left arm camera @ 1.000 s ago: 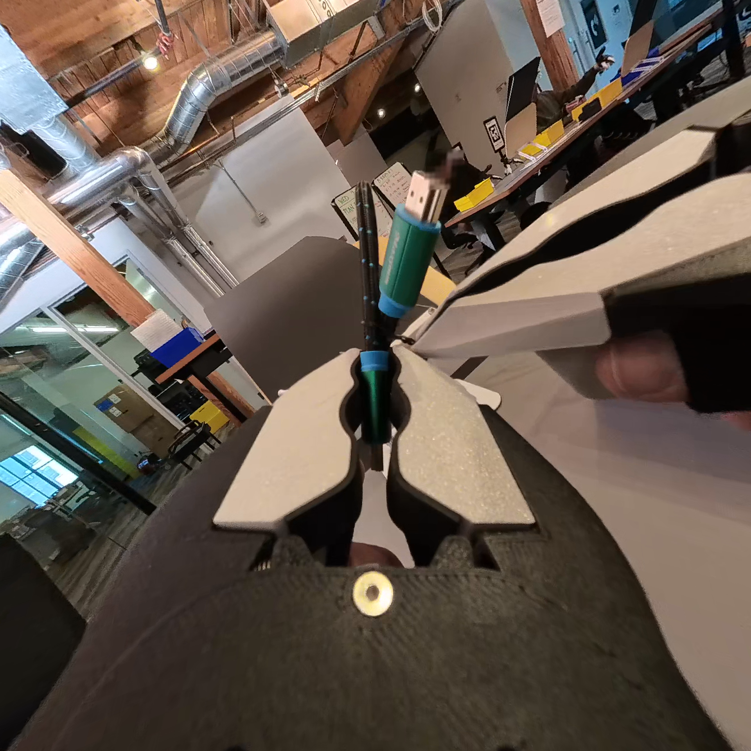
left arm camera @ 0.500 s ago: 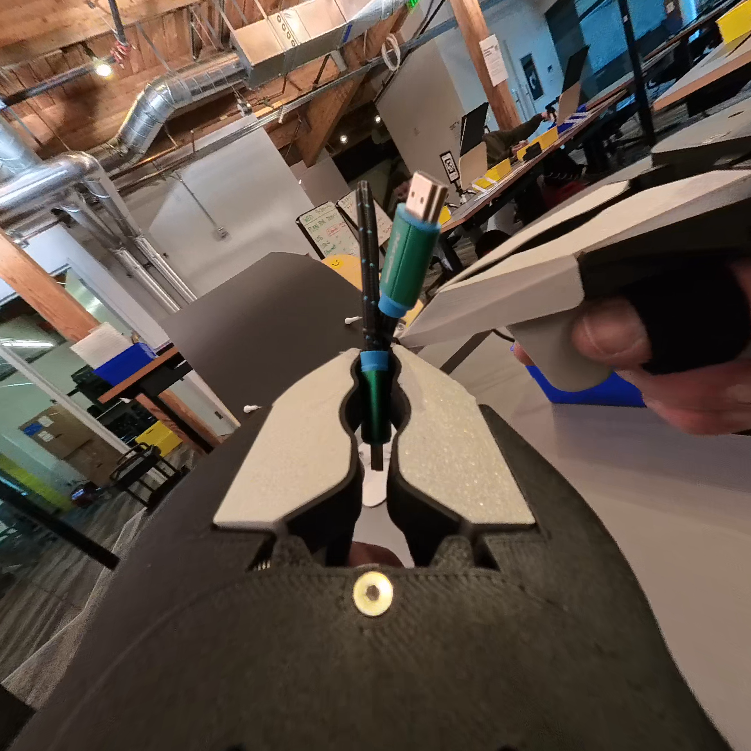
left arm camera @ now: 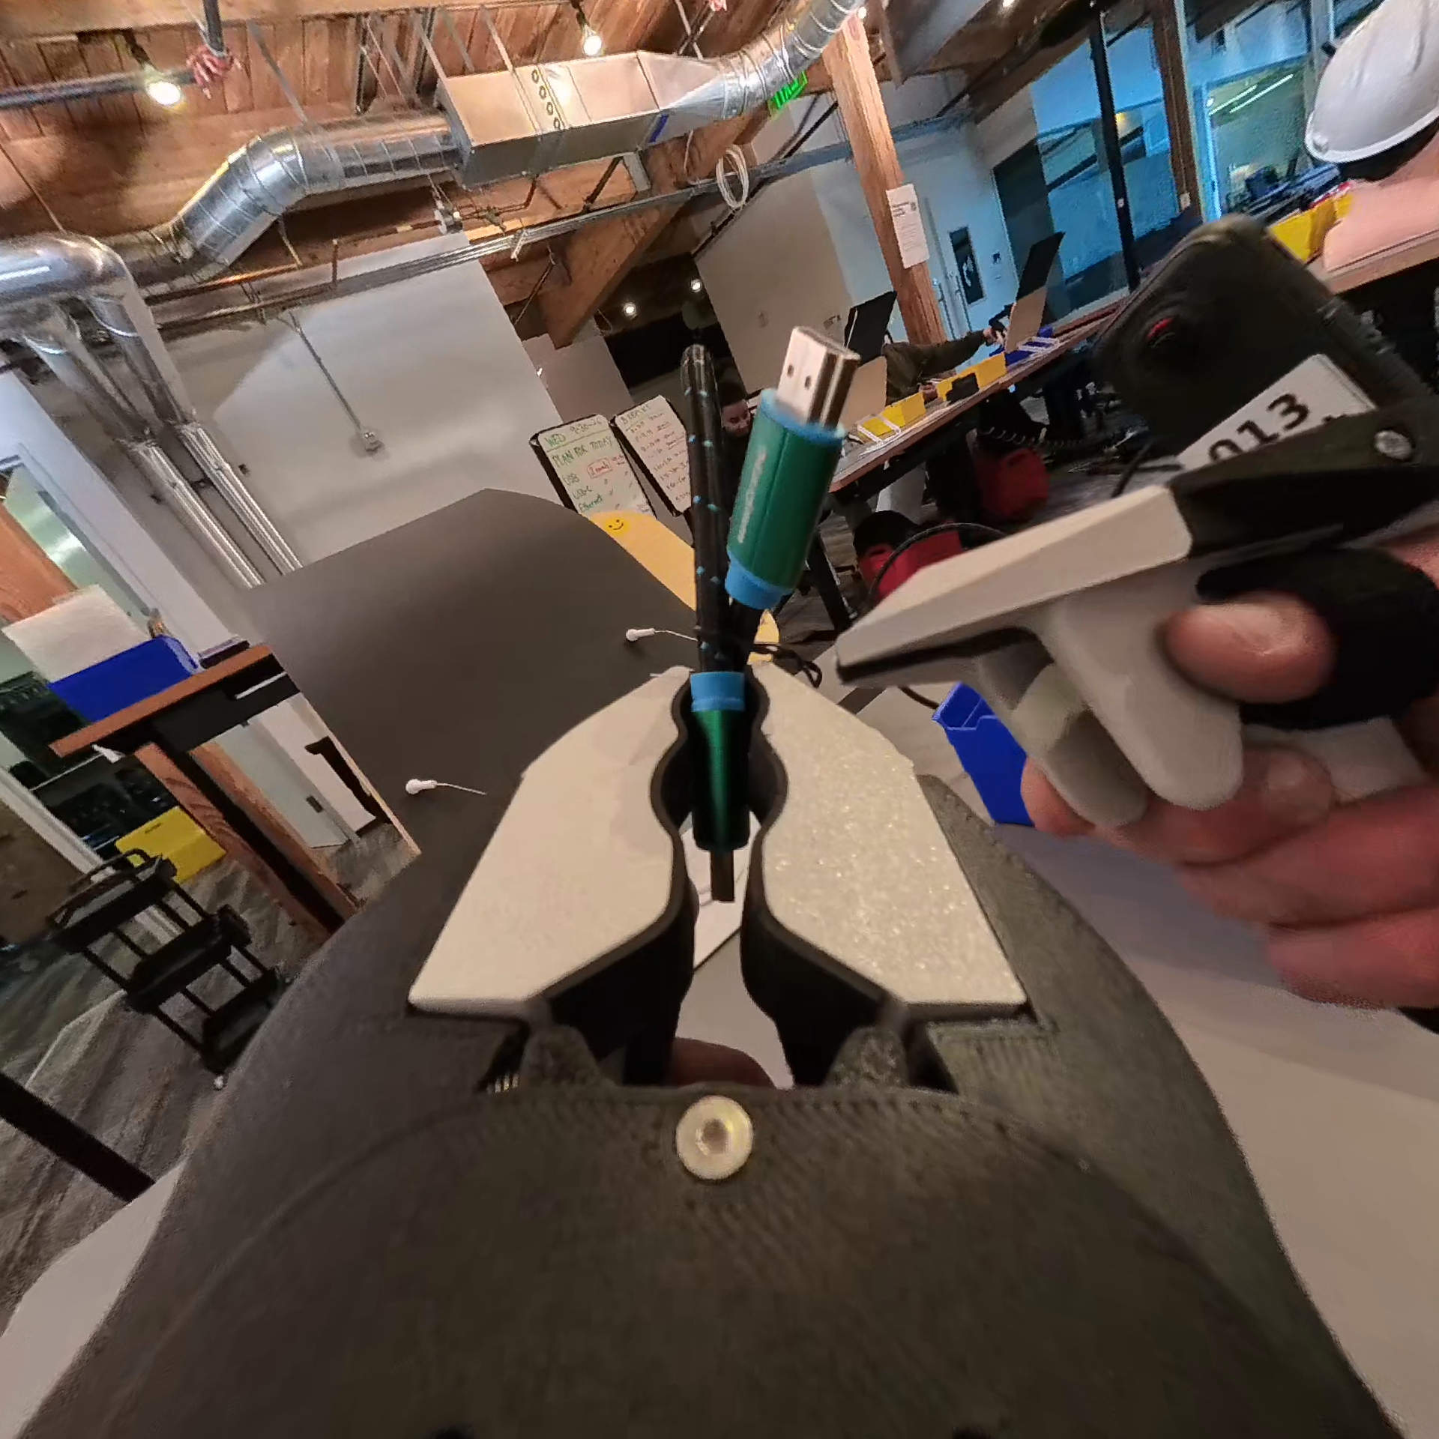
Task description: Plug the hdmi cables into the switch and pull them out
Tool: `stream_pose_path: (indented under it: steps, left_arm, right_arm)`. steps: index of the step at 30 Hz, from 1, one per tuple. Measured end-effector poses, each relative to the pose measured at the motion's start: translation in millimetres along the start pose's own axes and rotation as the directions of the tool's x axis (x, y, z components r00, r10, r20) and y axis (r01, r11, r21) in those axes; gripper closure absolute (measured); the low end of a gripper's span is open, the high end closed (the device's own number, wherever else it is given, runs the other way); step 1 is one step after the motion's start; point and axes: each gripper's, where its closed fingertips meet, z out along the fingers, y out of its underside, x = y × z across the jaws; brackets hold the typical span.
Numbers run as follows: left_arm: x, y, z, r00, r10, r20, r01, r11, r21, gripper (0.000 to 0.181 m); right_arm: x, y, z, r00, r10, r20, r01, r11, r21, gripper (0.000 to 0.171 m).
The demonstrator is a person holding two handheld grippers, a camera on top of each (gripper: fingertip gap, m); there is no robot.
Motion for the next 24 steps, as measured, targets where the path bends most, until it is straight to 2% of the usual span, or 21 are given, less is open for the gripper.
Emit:
stream_pose_path:
  steps: [2, 5, 7, 11, 14, 20, 24]
  left_arm:
    - [-1.1, 0.0, -0.6, 1.0, -0.016, -0.002, 0.016, 1.0, 0.002, 0.173]
    - [-0.3, -1.0, -1.0, 1.0, -0.022, -0.012, 0.023, 1.0, 0.01, 0.173]
    - [3.3, -1.9, -0.9, 0.999, -0.02, -0.027, 0.021, 1.0, 0.016, 0.174]
    - [8.8, -5.9, -2.2, 0.999, -0.007, -0.039, 0.008, 1.0, 0.027, 0.174]
    - [8.0, -6.1, -1.9, 0.999, -0.014, -0.036, 0.015, 1.0, 0.026, 0.174]
    - [9.2, -5.4, -2.4, 0.999, -0.009, -0.044, 0.011, 0.999, 0.035, 0.174]
    - [6.9, -10.6, -4.1, 0.999, 0.012, -0.03, -0.009, 0.997, 0.073, 0.173]
  right_arm:
    - [1.4, -5.3, -0.6, 0.99, -0.125, -0.058, 0.125, 0.992, -0.003, 0.171]
    - [6.1, -12.5, -3.6, 0.929, -0.327, -0.173, 0.323, 0.945, -0.051, 0.171]
    - [4.5, -9.0, -1.7, 0.911, -0.375, -0.171, 0.365, 0.927, -0.088, 0.162]
    - [9.4, -6.8, -2.5, 0.861, -0.464, -0.21, 0.444, 0.886, -0.137, 0.158]
    - [8.8, -4.4, -3.5, 0.836, -0.509, -0.207, 0.483, 0.86, -0.162, 0.169]
    - [5.2, -2.2, -3.8, 0.901, -0.409, -0.144, 0.393, 0.91, -0.13, 0.171]
    - [-4.6, -3.1, -1.3, 0.994, -0.111, -0.005, 0.111, 0.994, -0.009, 0.171]
